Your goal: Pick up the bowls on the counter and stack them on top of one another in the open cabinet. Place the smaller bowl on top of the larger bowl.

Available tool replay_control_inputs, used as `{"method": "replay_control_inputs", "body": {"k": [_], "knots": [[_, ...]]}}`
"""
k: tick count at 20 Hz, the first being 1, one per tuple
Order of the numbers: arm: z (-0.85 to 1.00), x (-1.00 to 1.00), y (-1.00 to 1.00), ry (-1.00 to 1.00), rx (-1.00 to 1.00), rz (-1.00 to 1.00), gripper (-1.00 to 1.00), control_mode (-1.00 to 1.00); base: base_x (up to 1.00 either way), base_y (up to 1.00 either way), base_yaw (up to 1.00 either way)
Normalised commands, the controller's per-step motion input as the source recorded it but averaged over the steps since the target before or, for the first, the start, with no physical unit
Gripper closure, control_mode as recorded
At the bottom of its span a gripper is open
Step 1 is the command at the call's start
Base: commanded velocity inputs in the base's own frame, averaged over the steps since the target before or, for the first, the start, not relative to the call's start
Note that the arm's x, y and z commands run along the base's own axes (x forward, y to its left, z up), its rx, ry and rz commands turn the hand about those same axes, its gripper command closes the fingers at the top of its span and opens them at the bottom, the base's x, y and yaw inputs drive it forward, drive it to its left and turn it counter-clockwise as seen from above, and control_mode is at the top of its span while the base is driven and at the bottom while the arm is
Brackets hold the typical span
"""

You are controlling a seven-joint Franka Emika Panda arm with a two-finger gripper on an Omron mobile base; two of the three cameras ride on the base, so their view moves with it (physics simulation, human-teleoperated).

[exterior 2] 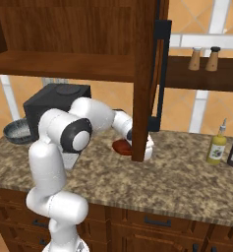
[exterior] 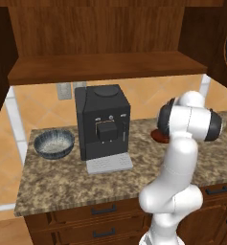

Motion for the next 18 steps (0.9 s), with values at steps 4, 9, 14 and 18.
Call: {"method": "replay_control_inputs", "body": {"k": [4,9,14,18], "knots": [[0.65,-1.0,0.01,-0.18,0.0,-0.01,1.0,-1.0,0.0,0.0,0.0],[0.66,-1.0,0.14,-0.11,0.0,0.0,1.0,-1.0,0.0,0.0,0.0],[0.65,-1.0,0.21,-0.09,0.0,0.0,1.0,-1.0,0.0,0.0,0.0],[0.95,-1.0,0.18,-0.12,-0.01,0.0,1.0,-1.0,0.0,0.0,0.0]]}}
